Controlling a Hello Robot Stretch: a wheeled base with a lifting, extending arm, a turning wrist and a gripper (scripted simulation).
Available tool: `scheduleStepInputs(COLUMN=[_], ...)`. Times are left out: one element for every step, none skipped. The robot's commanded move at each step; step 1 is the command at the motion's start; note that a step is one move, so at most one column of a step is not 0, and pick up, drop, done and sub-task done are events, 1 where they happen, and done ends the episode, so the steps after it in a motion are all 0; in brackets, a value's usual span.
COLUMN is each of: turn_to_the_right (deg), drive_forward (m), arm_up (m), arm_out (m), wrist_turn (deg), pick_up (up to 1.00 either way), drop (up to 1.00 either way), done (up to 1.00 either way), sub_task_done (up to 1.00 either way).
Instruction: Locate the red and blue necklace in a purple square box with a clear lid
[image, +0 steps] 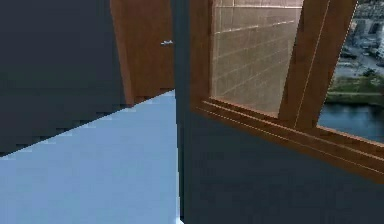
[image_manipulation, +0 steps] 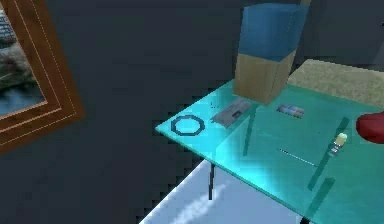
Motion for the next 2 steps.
scheduleStepInputs(turn_to_the_right=[-3.0, 0.0], drive_forward=[0.00, 0.40], arm_up=[0.00, 0.00], arm_out=[0.00, 0.00], wrist_turn=[0.0, 0.0], pick_up=[0.00, 0.00], drop=[0.00, 0.00], done=[0.00, 0.00], sub_task_done=[0.00, 0.00])
